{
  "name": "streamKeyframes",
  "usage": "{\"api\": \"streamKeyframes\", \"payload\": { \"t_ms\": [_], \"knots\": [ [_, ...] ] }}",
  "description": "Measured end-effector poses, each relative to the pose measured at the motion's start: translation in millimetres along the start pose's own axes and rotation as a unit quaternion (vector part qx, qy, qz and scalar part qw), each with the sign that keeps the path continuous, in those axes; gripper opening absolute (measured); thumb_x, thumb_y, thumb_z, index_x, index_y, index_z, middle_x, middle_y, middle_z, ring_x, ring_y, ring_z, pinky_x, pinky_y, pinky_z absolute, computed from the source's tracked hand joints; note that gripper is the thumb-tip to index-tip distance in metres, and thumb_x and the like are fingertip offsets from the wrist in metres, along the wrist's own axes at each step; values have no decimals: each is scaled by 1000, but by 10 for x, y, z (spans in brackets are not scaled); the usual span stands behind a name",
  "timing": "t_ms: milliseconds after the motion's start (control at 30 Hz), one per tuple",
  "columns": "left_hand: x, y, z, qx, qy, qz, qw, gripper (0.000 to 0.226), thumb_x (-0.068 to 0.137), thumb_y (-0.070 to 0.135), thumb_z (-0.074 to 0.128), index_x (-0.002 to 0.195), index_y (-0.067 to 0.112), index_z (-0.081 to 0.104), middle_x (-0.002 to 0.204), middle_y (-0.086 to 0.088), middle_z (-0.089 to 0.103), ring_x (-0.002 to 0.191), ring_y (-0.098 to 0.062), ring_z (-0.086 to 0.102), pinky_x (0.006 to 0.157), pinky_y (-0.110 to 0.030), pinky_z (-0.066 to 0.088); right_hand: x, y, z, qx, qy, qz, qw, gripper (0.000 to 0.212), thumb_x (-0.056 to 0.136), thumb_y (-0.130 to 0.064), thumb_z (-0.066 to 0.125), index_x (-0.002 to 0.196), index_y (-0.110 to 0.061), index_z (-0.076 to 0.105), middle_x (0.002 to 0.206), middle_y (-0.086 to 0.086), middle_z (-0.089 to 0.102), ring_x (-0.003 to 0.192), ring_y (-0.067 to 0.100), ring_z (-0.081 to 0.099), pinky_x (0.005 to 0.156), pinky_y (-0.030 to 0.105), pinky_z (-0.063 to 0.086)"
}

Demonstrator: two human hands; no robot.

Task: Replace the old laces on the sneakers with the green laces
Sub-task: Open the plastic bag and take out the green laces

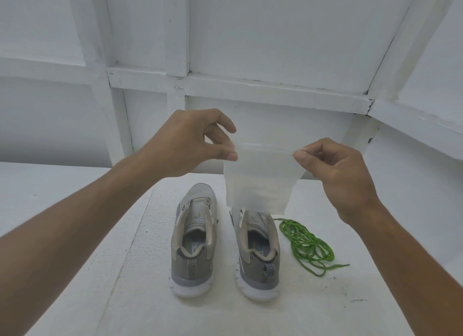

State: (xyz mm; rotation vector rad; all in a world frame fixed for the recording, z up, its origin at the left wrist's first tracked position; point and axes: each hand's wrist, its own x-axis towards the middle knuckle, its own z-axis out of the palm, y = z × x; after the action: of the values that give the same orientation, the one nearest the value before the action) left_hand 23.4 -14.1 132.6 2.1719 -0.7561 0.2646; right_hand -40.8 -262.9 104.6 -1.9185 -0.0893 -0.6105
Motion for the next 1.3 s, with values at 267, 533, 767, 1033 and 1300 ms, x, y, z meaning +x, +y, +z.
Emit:
{"api": "streamKeyframes", "payload": {
  "t_ms": [267,533,767,1033,1300],
  "knots": [
    [88,-63,-25,-37,32,-14,999,29,74,34,80,96,27,62,82,20,73,83,-1,67,80,-27,49,12,-34,-89,51,-41,34,997,14,77,-21,74,88,-12,76,75,2,71,66,15,61,66,24,55],
    [122,-492,458,-114,30,-189,975,62,84,60,59,131,23,45,126,9,54,112,-11,55,95,-36,47,164,192,-152,168,47,92,980,11,80,-11,71,90,-9,73,77,3,70,65,16,66,68,24,58],
    [262,-595,1279,-290,-88,-287,909,44,94,40,58,124,8,55,120,-8,65,103,-19,64,99,-40,50,373,755,-323,326,146,184,916,1,90,-4,62,90,-5,63,86,6,64,67,13,64,70,23,57],
    [680,-374,1819,-344,-52,-323,880,44,90,1,63,127,4,38,113,-25,62,63,-18,65,64,-27,59,477,1497,-559,320,220,261,884,10,91,3,60,85,-5,58,86,8,60,76,19,63,67,24,58],
    [1028,-533,2388,25,-113,-224,968,42,90,8,54,130,2,42,119,-14,54,106,-29,56,77,-32,46,559,2167,-658,206,220,322,897,19,90,0,63,105,-5,55,84,5,61,68,18,62,58,23,55]
  ]
}}
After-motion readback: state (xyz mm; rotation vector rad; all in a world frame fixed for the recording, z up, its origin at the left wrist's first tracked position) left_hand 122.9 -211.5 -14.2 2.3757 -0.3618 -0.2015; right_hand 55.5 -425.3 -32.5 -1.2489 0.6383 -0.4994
